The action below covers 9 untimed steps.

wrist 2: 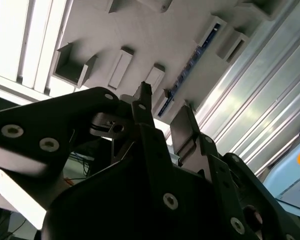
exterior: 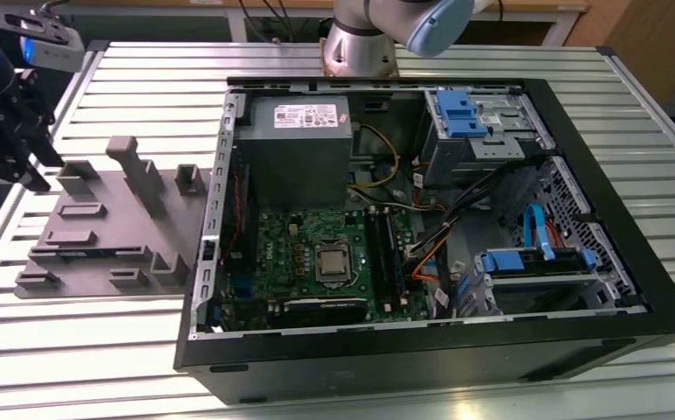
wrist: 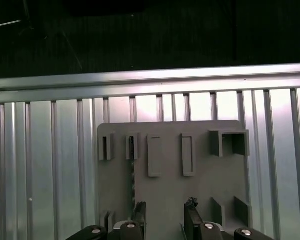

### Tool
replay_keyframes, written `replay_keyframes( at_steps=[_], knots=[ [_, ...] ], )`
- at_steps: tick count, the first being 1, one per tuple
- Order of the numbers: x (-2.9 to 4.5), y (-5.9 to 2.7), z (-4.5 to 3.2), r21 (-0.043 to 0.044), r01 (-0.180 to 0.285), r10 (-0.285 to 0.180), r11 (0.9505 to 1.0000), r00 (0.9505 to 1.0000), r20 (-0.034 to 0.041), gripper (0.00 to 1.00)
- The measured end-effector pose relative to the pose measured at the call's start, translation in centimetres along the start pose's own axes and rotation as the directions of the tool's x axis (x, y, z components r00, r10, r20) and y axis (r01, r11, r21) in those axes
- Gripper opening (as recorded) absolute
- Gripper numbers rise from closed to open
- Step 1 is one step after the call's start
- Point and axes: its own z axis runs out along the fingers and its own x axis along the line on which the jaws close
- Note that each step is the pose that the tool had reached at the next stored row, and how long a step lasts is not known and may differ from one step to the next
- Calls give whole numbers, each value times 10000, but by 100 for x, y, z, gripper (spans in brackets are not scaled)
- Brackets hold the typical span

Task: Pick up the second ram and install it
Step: 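Pick up the second ram and move it above second insertion slot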

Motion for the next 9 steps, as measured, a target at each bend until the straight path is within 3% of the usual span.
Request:
replay_keyframes(
  at_steps=[9],
  knots=[
    [57,1,113,17,254,-254,9997,9997,-4,43]
  ],
)
